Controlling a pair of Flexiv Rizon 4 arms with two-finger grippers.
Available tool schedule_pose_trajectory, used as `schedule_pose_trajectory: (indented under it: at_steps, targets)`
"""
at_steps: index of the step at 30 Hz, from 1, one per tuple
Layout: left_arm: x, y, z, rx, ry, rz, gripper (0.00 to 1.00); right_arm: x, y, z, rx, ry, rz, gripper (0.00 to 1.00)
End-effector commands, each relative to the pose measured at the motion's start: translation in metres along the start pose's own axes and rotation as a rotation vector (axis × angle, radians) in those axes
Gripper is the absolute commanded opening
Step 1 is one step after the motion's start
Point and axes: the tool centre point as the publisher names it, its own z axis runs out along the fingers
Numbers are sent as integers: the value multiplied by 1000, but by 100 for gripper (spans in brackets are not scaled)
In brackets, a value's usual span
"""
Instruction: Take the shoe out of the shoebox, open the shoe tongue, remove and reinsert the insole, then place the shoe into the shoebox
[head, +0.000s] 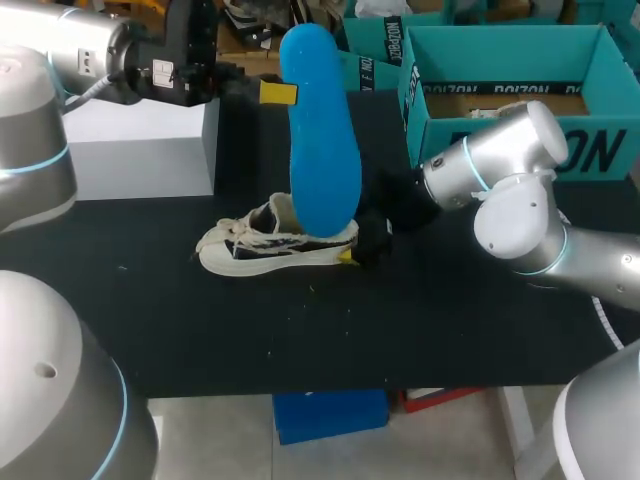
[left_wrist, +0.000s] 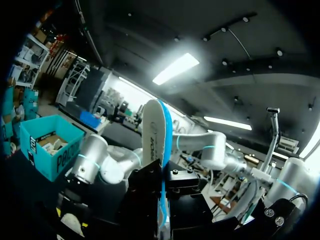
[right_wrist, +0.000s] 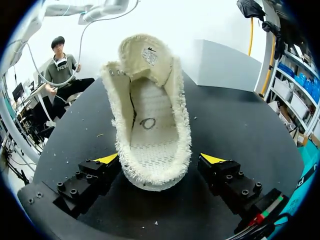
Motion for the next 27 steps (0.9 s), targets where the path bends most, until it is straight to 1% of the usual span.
schedule_pose_trajectory:
  at_steps: [1,2,3,5,8,10,11,19,23,27]
  targets:
    - [-1,1,2,2,-3,1,0,-4,5,-4,88,23,0,100]
    - [-1,1,2,2,-3,1,0,-5,7,-7,149,35,2,100]
    - [-1,1,2,2,-3,1,0,-6,10,-11,186,37,4,100]
    - [-1,1,2,2,-3,1,0,-9,14,-18,254,40,-2,100]
    - [-1,1,2,2,-3,1,0,-12,21,-26,326,54,-7,100]
    - [-1,1,2,2,-3,1,0,-14,24,-28,419,79,-7,100]
    - [-1,1,2,2,-3,1,0,-16,26,-29,449,84,-10,100]
    - [-1,1,2,2,-3,1,0,-21,42,-32,598,88,-20,100]
    - [-1,1,2,2,-3,1,0,-21,50,-28,694,69,-19,100]
    - [-1,1,2,2,-3,1,0,-21,58,-20,762,56,-26,100]
